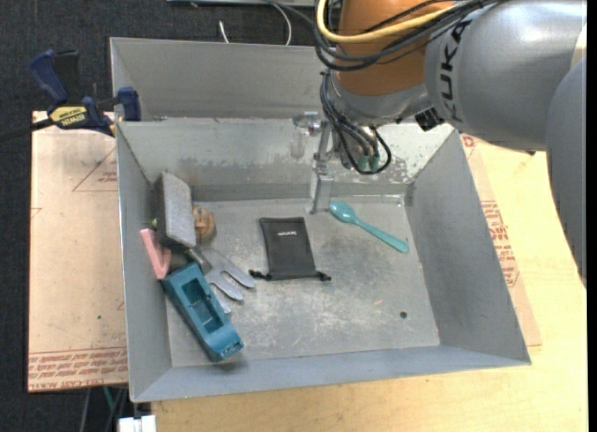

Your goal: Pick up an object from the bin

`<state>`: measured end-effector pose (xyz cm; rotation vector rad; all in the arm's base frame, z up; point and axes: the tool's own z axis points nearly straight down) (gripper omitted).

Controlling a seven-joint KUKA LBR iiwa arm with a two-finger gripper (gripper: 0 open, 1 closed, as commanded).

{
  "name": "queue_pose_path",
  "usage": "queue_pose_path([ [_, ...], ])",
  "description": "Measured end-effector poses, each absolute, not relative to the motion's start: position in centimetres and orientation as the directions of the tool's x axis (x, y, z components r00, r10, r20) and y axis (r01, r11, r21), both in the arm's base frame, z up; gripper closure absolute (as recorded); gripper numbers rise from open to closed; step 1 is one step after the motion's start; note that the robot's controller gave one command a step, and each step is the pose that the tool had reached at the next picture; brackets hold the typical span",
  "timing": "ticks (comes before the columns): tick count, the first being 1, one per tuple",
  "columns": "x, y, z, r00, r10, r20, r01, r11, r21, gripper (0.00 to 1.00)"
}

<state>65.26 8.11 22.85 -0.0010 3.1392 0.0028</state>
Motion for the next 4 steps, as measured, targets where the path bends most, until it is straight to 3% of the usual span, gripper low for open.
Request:
queue_pose_path([
  [1, 62.0, 6.5, 14.5, -0.999, 0.053, 0.002, 0.053, 0.999, 0.003, 0.00],
  [2, 61.5, 4.3, 12.8, -0.998, 0.059, -0.015, 0.059, 0.998, 0.005, 0.00],
  [3, 61.5, 5.2, 12.5, -0.999, 0.035, -0.010, 0.035, 0.999, 0.003, 0.00],
  [4, 57.8, 6.0, 10.3, -0.998, -0.068, -0.012, -0.068, 0.998, 0.003, 0.00],
])
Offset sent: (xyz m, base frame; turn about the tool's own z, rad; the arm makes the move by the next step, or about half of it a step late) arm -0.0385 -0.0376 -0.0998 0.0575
